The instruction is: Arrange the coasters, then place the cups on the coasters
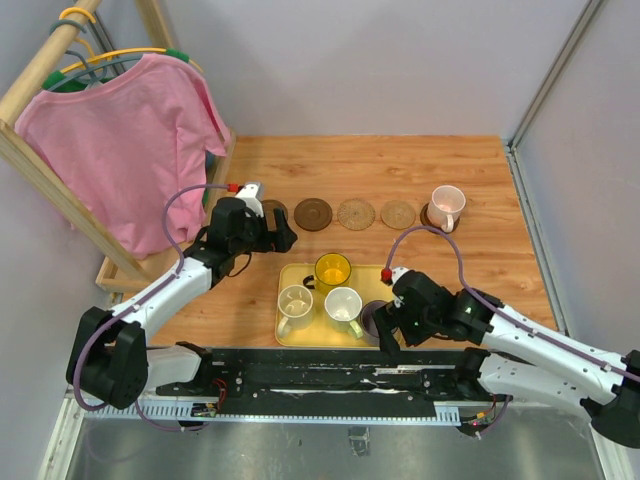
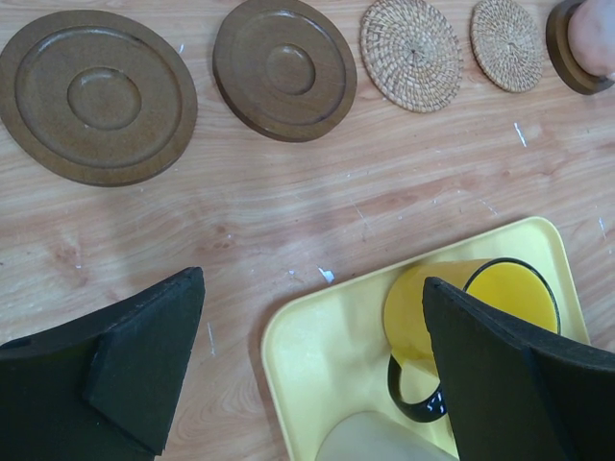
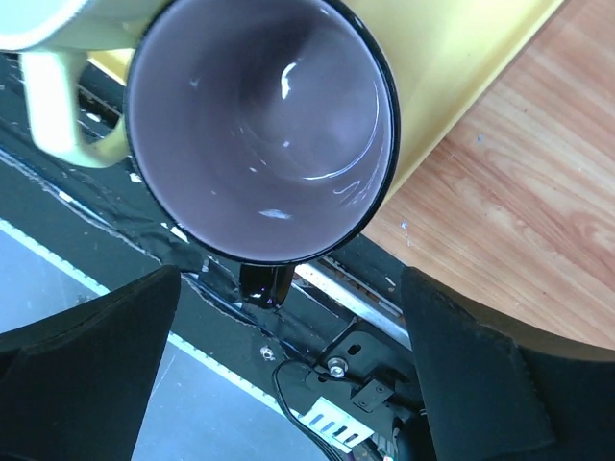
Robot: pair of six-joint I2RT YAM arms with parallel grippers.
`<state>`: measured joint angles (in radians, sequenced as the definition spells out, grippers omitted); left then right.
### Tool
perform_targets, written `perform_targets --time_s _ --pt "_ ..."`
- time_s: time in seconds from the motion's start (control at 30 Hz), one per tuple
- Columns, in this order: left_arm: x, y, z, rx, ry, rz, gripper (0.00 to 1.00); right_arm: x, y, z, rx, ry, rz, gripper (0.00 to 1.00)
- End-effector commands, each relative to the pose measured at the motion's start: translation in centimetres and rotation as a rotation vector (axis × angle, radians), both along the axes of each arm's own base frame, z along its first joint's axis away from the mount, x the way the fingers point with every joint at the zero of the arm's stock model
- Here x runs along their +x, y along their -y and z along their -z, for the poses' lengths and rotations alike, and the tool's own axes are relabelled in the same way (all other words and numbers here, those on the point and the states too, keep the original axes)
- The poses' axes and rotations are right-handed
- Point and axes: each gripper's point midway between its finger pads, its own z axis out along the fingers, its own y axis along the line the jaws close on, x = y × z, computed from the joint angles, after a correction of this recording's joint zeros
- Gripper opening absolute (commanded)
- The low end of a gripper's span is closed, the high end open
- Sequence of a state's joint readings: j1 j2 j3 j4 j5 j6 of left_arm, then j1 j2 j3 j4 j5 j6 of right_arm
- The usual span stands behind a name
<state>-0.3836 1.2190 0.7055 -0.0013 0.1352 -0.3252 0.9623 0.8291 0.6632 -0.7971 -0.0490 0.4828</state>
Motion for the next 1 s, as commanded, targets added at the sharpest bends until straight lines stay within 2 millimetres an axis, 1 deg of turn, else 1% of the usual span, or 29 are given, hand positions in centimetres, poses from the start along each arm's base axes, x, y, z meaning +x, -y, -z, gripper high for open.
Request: perform_targets --time_s 0.0,0.07,0.17,0.23,0.3,0.47,0.63,0.8,0.9,0.97 --pt "-0.4 0.7 -0.6 -0.037 0.019 0.022 1.00 -0.2 0.6 1.7 -0.065 -0.003 0.069 0.95" --pt "-0.5 0.7 -0.4 -0.035 0.015 0.022 1.00 -0.3 0.4 2.1 -0.075 0.000 0.073 0.87" --pt "-0.6 0.6 -0.1 -0.032 0.010 0.023 1.00 -0.3 0.1 2.4 -0.078 0.009 0.082 0.72" --pt "-0.7 0.6 0.0 -0.033 0.010 0.022 1.00 -0.3 0.1 2.6 -0.085 0.014 0.088 0.66" --pt "-0.7 0.6 0.1 -0.033 0.008 0.022 1.00 -0.2 0.1 2.9 -0.091 0.015 0.094 0.61" --pt "-0.8 0.5 0.4 -0.030 0.002 0.019 1.00 -0.2 0.0 3.4 -0.105 0.013 0.102 0.53" --pt "-0.8 0.5 0.5 -0.029 0.002 0.019 1.00 -0.1 -0.1 4.0 -0.105 0.012 0.122 0.51" --pt "-0.8 0.5 0.4 -0.030 0.006 0.021 1.00 -0.1 0.0 4.4 -0.100 0.009 0.137 0.46" --pt "-0.9 0.5 0.5 -0.032 0.003 0.021 1.00 -0.1 0.0 4.4 -0.096 0.016 0.142 0.42" --pt "-0.9 0.5 0.6 -0.033 0.002 0.021 1.00 0.1 -0.1 4.2 -0.090 0.025 0.145 0.41"
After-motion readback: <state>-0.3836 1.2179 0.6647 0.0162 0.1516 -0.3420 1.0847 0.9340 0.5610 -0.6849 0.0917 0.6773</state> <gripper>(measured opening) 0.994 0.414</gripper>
